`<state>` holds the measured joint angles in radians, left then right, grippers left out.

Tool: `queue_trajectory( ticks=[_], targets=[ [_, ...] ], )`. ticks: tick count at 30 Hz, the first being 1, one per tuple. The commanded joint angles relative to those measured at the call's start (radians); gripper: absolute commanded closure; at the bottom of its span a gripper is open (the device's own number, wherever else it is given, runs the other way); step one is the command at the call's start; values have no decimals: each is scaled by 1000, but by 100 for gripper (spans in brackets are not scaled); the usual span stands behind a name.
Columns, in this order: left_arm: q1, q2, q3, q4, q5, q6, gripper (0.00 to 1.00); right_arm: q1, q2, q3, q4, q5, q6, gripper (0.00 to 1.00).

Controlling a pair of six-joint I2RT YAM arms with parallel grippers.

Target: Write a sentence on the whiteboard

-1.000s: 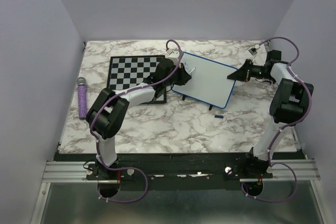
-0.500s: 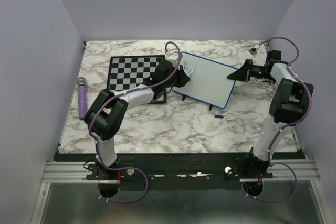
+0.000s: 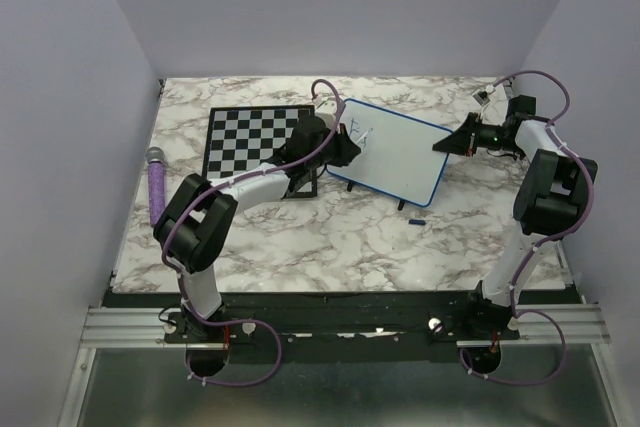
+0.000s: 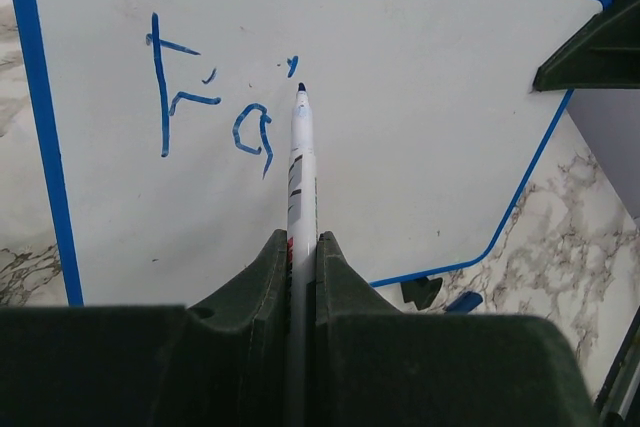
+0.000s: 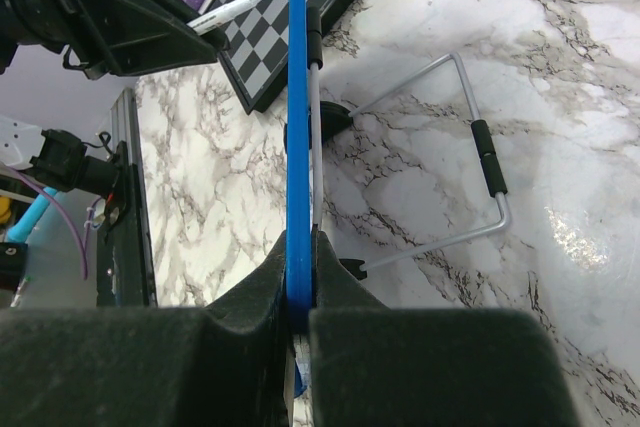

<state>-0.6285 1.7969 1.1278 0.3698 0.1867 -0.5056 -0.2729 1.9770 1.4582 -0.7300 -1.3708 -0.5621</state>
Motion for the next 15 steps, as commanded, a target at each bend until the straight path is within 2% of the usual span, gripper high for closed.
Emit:
queue_trajectory(
  ticks=[1, 15],
  targets=[
    [-4, 9, 12, -15, -18, 7, 100, 6, -3, 27, 23, 50, -50, 99],
    [-4, 56, 41, -28, -1, 4, 100, 6, -3, 27, 23, 50, -50, 100]
  ],
)
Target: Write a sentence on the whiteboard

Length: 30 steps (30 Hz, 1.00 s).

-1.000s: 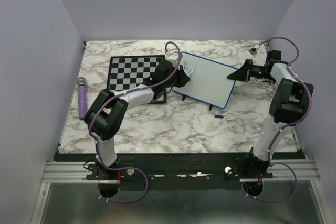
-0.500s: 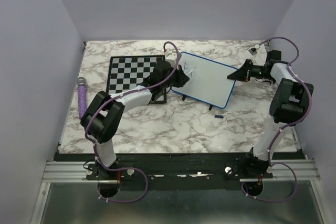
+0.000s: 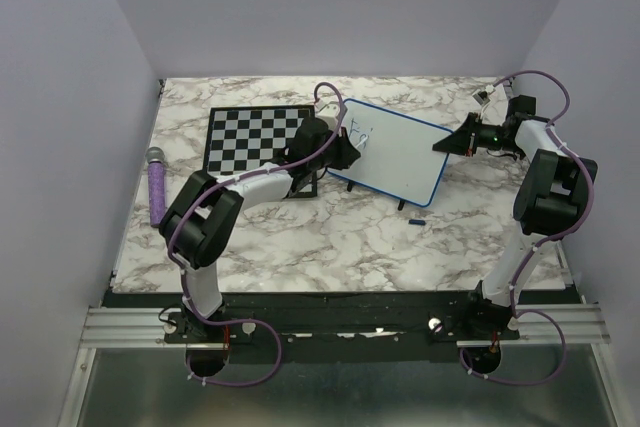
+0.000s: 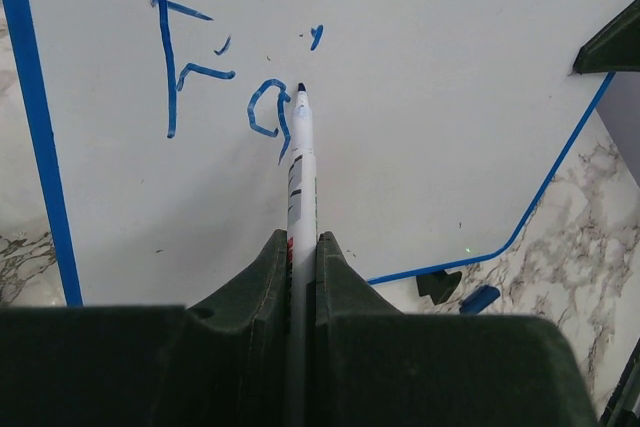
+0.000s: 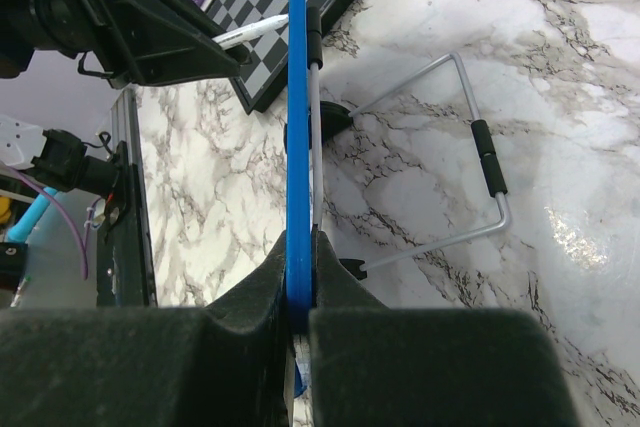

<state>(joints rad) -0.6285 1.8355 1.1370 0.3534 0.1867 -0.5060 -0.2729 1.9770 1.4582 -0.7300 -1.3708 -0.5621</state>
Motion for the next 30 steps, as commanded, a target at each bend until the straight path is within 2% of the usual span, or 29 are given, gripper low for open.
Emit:
queue_trajectory(
  ticks=[1, 18, 30],
  targets=[
    [-4, 21, 32, -13, -1, 4, 100, 6, -3, 27, 23, 49, -50, 99],
    [-4, 50, 67, -36, 17, 1, 100, 6, -6, 28, 24, 47, -50, 100],
    [-4, 36, 38, -42, 31, 1, 100, 6, -4, 30, 23, 45, -45, 99]
  ],
)
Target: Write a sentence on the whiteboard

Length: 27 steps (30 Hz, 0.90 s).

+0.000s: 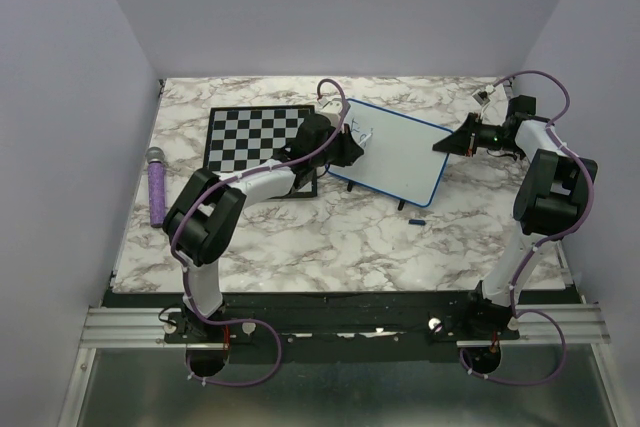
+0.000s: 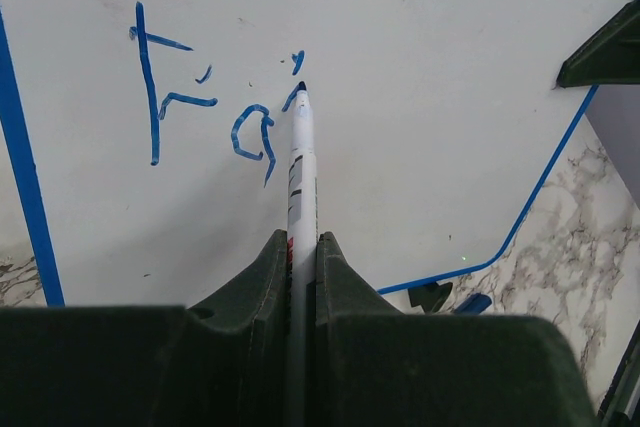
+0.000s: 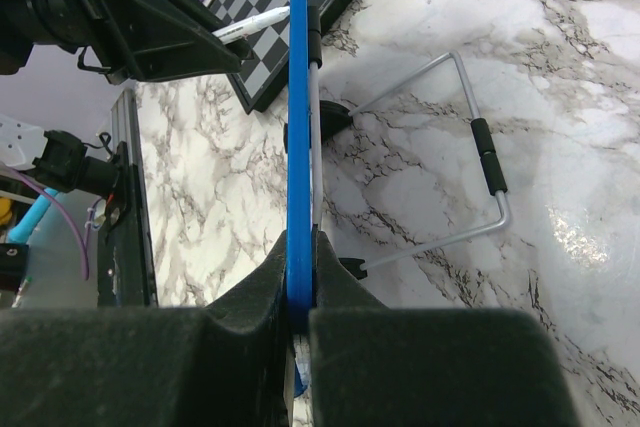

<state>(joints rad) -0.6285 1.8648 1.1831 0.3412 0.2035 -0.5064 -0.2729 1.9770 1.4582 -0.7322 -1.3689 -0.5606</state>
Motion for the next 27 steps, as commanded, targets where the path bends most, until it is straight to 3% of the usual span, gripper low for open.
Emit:
queue_trajectory(
  ticks=[1, 18, 27],
  targets=[
    [-4, 5, -14, -30, 13, 0, 100, 6, -4, 30, 25, 44, -48, 100],
    [-4, -38, -122, -4, 7, -9, 100, 6, -6, 30, 25, 42, -48, 100],
    [-4, -30, -91, -1, 33, -9, 100, 8, -9, 28, 24, 41, -48, 99]
  ],
)
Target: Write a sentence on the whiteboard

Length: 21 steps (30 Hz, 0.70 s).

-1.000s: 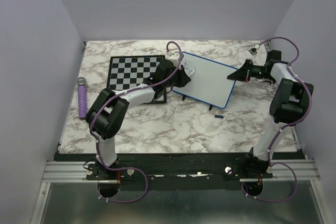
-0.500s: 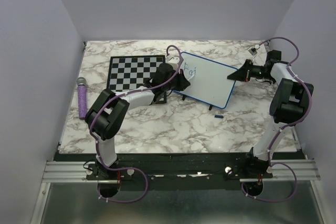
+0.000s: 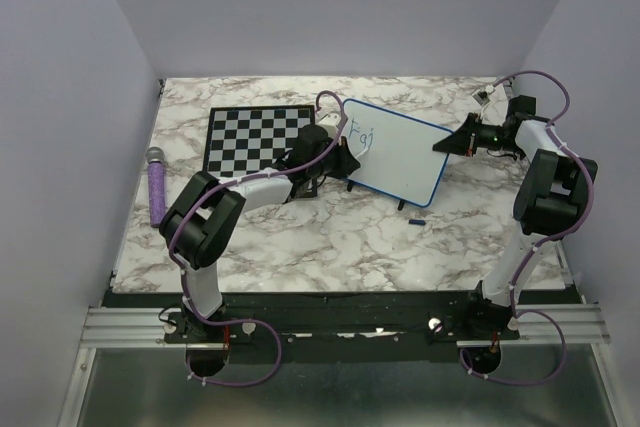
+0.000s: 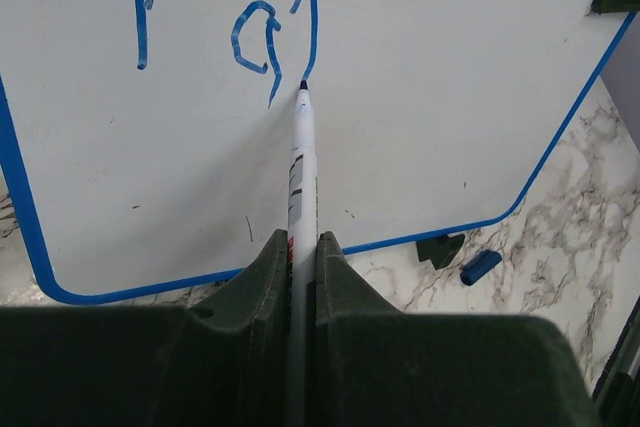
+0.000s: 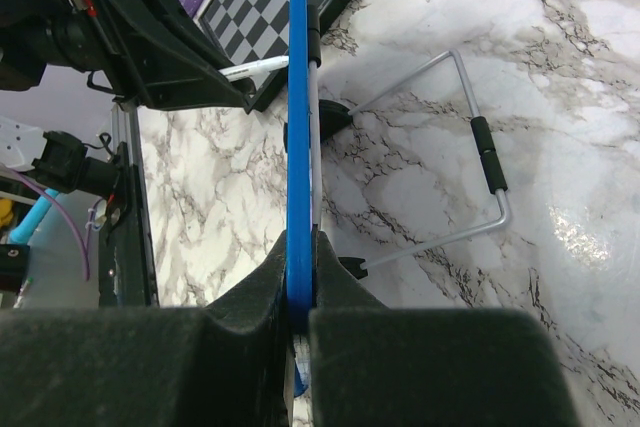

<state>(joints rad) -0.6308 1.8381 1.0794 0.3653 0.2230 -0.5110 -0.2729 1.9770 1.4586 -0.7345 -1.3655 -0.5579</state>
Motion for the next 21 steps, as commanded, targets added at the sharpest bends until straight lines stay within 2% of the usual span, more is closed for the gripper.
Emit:
queue_trajectory(
  ticks=[1, 11, 21],
  targets=[
    [-1, 1, 19, -28, 15, -3, 100, 6, -9, 28, 26, 37, -51, 100],
    [-1, 20, 74, -25, 53, -9, 100, 8, -9, 28, 24, 39, -53, 99],
    [-1, -11, 53, 17, 72, -20, 100, 6, -6, 29, 24, 39, -51, 99]
  ],
)
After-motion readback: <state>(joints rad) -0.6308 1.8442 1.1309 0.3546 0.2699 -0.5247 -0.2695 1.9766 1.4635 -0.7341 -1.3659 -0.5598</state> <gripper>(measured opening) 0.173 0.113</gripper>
